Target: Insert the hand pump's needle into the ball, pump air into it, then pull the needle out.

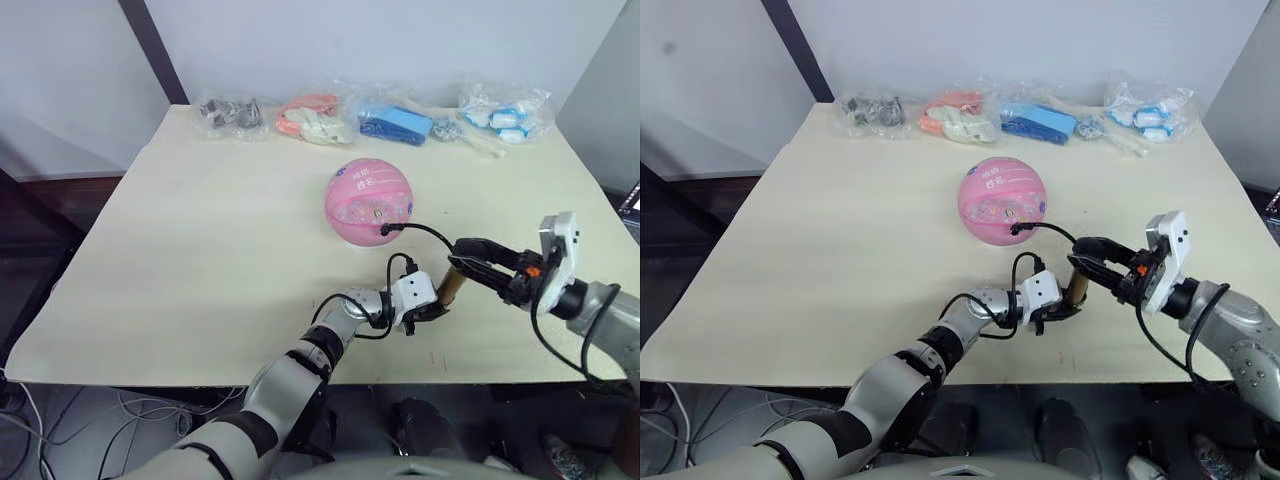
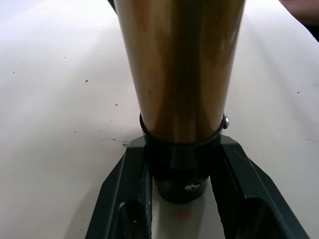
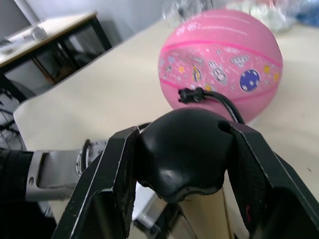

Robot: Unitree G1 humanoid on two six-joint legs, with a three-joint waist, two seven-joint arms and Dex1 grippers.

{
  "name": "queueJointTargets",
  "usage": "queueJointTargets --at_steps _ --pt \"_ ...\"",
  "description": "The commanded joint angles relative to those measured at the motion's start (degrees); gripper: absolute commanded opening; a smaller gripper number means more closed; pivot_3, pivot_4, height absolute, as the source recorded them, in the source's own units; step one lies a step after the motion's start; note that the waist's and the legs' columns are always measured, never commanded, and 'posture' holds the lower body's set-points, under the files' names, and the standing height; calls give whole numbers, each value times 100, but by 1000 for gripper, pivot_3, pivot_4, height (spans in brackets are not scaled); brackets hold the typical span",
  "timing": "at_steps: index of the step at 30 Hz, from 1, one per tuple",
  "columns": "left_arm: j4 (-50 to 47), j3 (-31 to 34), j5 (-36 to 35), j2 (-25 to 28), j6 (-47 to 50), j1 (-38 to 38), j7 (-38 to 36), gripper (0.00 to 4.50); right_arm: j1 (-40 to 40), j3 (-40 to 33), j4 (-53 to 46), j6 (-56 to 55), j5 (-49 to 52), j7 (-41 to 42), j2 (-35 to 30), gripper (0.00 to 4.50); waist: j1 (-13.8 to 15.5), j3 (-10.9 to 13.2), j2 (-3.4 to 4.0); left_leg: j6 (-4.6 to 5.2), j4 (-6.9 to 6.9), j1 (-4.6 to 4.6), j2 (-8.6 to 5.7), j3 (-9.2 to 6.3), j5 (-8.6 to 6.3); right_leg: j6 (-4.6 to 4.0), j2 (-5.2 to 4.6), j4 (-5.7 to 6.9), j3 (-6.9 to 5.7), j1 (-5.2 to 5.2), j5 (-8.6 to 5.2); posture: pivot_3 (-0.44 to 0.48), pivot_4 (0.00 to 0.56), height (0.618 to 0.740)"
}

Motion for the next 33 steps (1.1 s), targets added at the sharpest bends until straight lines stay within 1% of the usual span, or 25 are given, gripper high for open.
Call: queueJointTargets --at_steps 1,4,10,12,16,20,22,25,29,33 --pt "377 -140 238 119 264 208 -69 1104 -533 -712 -280 331 820 -277 -286 2019 7 1 1 0 -1 -3 0 -4 0 0 1 -1 -3 -1 0 0 150 740" --pt "382 -143 242 120 268 210 -73 1104 -1152 -1209 -303 626 1682 -583 -746 2019 5 21 19 0 1 -9 -2 -1 0 -1 -3 -1 -1 -4 1 0 150 740" --pt "391 -138 240 123 272 207 -71 1104 -1898 -1615 18 958 2639 -925 -1462 2019 5 28 12 1 3 -23 -5 -2 1 -2 -16 -3 -8 -13 2 0 150 740" --pt "393 -139 240 123 272 211 -68 1104 -2109 -1673 161 1015 2843 -989 -1658 2019 5 28 12 1 5 -23 -4 2 1 -17 -21 -3 -7 -14 12 0 150 740" --pt "396 -143 233 123 278 213 -61 1104 -2397 -1686 349 1095 3073 -1067 -1879 2019 11 35 11 2 5 -38 -4 -2 1 -20 -24 -4 -11 -25 14 0 150 740" --pt "390 -145 226 130 285 221 -59 1104 -2562 -1644 420 1133 3173 -1182 -1913 2019 19 35 15 3 23 -99 -6 1 2 -19 -28 8 -7 -87 20 0 150 740" --pt "389 -144 225 136 287 221 -58 1104 -2467 -1629 385 1157 3208 -1252 -1816 2019 20 35 15 3 23 -105 -8 3 2 -20 -31 11 -6 -96 21 0 150 740" --pt "385 -142 222 150 282 229 -58 1104 -2080 -1601 224 1142 3107 -1288 -1549 2019 25 35 13 3 21 -104 -8 4 2 -20 -32 11 -5 -96 21 0 150 740" --pt "378 -149 223 161 271 241 -62 1104 -1304 -1469 -74 1062 2610 -1096 -1152 2019 20 26 1 3 20 -97 -8 4 2 -19 -31 14 -5 -90 20 0 150 740" --pt "370 -152 220 172 264 246 -68 1104 -612 -1101 -257 755 2058 -944 -627 2019 -1 16 -2 4 21 -80 -9 7 2 -18 -20 18 -3 -77 19 0 150 740"
